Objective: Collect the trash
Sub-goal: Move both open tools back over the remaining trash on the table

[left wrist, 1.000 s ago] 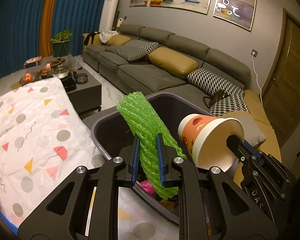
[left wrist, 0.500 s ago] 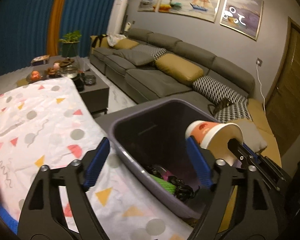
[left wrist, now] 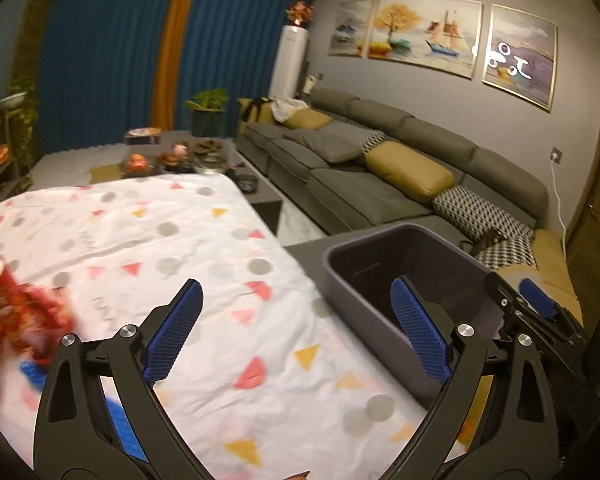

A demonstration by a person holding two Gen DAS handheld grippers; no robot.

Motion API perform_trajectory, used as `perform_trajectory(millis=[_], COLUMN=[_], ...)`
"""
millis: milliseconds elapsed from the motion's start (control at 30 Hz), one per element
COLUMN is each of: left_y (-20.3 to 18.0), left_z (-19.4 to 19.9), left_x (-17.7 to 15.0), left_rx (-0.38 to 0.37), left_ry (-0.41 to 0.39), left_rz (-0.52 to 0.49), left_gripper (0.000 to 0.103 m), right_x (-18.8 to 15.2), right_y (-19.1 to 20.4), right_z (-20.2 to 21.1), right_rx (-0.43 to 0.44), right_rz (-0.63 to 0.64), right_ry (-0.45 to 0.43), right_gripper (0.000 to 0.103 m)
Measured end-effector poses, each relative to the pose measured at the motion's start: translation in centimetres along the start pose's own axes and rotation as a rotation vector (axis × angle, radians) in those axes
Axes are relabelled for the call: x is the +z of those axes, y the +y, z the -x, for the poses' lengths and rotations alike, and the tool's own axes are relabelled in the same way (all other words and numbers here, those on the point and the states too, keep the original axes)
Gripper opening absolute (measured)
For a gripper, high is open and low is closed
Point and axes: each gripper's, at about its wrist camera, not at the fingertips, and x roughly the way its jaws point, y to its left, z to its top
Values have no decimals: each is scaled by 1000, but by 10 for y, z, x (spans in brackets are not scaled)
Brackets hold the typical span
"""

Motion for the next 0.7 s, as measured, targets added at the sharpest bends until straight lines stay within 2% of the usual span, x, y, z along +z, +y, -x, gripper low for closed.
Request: perform_trajectory(millis=[200, 433, 700], left_y=[22, 58, 109], left_z=[36, 74, 117], left_x=[-9, -31, -58], left_rx=[85, 182, 343], left_ry=[-22, -32, -48], left_rz=[18, 56, 92], left_gripper=[95, 95, 95], right_x=[-8, -21, -41], right_y=[13, 32, 78], right_z=[26, 54, 78], right_rx=[46, 112, 214], right_rz=[23, 29, 62], right_ry=[-2, 3, 16], right_gripper=[86, 86, 86])
